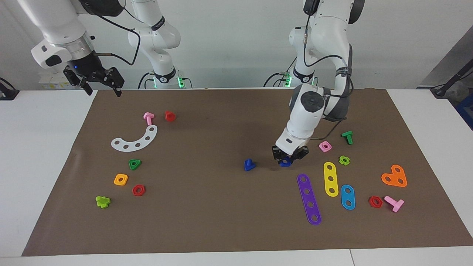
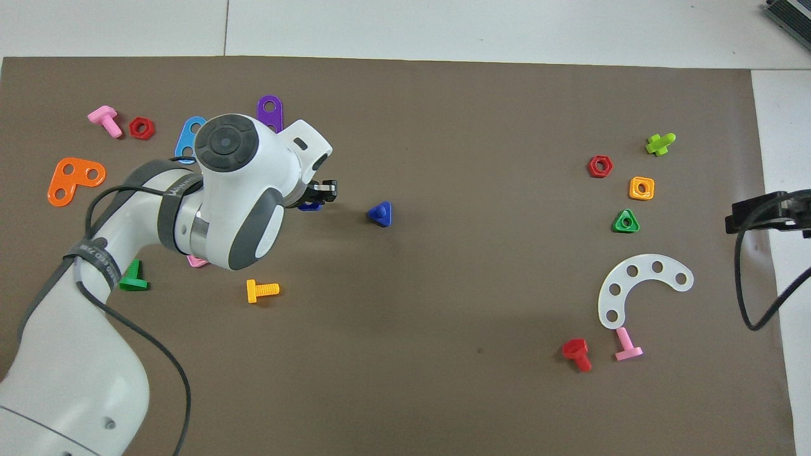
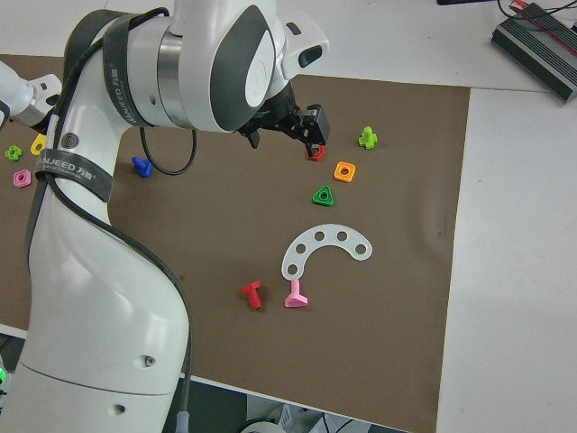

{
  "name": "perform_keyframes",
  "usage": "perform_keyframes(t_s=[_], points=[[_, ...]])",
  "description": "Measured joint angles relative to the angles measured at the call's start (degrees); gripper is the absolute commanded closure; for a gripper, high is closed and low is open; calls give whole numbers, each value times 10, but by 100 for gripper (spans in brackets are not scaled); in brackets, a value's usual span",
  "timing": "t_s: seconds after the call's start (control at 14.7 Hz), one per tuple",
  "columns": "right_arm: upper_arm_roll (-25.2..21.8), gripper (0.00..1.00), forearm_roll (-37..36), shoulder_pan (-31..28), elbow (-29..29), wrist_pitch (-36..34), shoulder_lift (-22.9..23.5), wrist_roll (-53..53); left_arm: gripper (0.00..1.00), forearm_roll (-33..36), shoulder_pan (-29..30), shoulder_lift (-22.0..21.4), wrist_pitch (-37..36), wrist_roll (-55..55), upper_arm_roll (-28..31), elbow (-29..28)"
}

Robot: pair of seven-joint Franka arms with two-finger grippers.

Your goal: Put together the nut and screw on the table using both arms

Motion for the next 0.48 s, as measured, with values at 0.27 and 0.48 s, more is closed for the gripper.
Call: perform_keyframes(t_s=[0.27, 0.48], points=[[0, 0, 0, 0, 0, 0, 0, 0, 99, -9, -75, 41, -16, -85, 0, 64], [0, 0, 0, 0, 0, 0, 0, 0, 99, -9, -84, 59, -16, -91, 1, 79]])
